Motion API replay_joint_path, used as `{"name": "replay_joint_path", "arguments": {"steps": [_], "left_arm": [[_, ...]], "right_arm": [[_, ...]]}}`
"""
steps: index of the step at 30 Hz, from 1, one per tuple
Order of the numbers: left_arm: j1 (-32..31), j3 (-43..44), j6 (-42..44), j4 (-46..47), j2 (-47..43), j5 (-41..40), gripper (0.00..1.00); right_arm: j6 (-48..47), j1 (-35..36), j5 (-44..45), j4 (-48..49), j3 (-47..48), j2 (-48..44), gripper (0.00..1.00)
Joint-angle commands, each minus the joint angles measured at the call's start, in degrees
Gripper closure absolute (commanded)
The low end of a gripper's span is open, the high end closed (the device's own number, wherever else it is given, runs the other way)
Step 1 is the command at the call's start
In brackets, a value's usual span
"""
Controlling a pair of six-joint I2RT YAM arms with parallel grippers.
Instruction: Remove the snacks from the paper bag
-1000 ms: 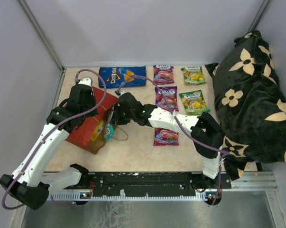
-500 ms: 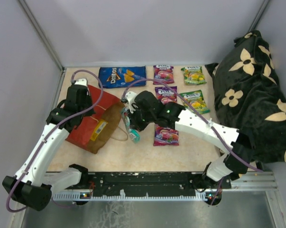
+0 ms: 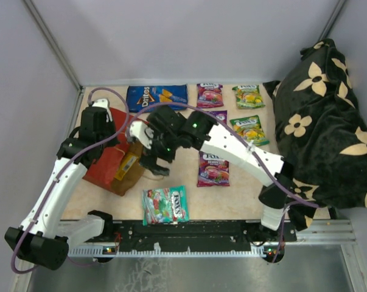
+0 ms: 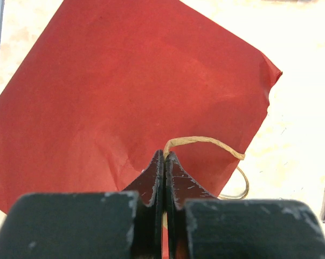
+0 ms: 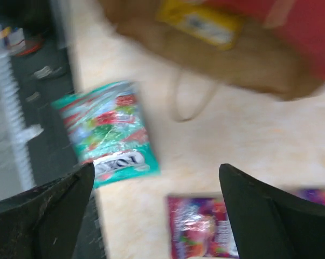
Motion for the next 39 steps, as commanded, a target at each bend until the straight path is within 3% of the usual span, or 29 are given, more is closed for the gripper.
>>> {"name": "replay_joint_path", "arguments": {"steps": [1, 2, 3, 5, 7, 12, 16, 22, 33, 39], "left_arm": [[0.7, -0.3, 1.1, 1.2, -1.4, 0.7, 1.00], [0.8, -0.2, 1.1, 0.9, -1.6, 0.7, 1.00], [0.9, -0.2, 1.2, 0.8, -1.8, 0.7, 1.00], [1.0, -0.6, 1.4, 0.9, -2.4, 0.8, 1.00], [1.1, -1.0, 1.3, 0.7, -2.8, 1.5, 1.00], [1.1, -2.9, 1.2, 1.5, -2.8, 4.6, 1.00], [1.1, -5.2, 1.1, 2.8, -2.0, 6.4, 1.00], [1.1, -7.1, 0.8, 3.8, -0.8, 9.0, 1.00], [1.1, -6.0, 2.1, 2.4, -2.1, 9.1, 1.00], [1.1, -5.1, 2.4, 1.4, -3.4, 8.9, 1.00]], "right_arm": [[6.8, -3.9, 33.7, 8.2, 14.3, 5.6, 0.01], [11.9, -4.6, 41.4, 16.3, 11.2, 3.1, 0.01], [15.6, -4.9, 42.9, 24.7, 3.3, -1.5, 0.01], [21.1, -4.9, 34.3, 45.6, -18.9, -15.2, 0.01], [29.7, -5.4, 25.0, 59.4, -37.5, -27.1, 0.01], [42.6, -5.3, 10.5, 59.9, -58.1, -33.7, 0.17], [51.1, -3.1, 7.2, 63.8, -71.1, -36.9, 0.20], [55.7, -2.3, 8.5, 69.9, -79.5, -34.6, 0.26], [56.4, -2.3, 6.3, 85.4, -80.9, -17.6, 0.40], [57.0, -2.3, 10.6, 88.7, -82.5, -14.2, 0.37]]}}
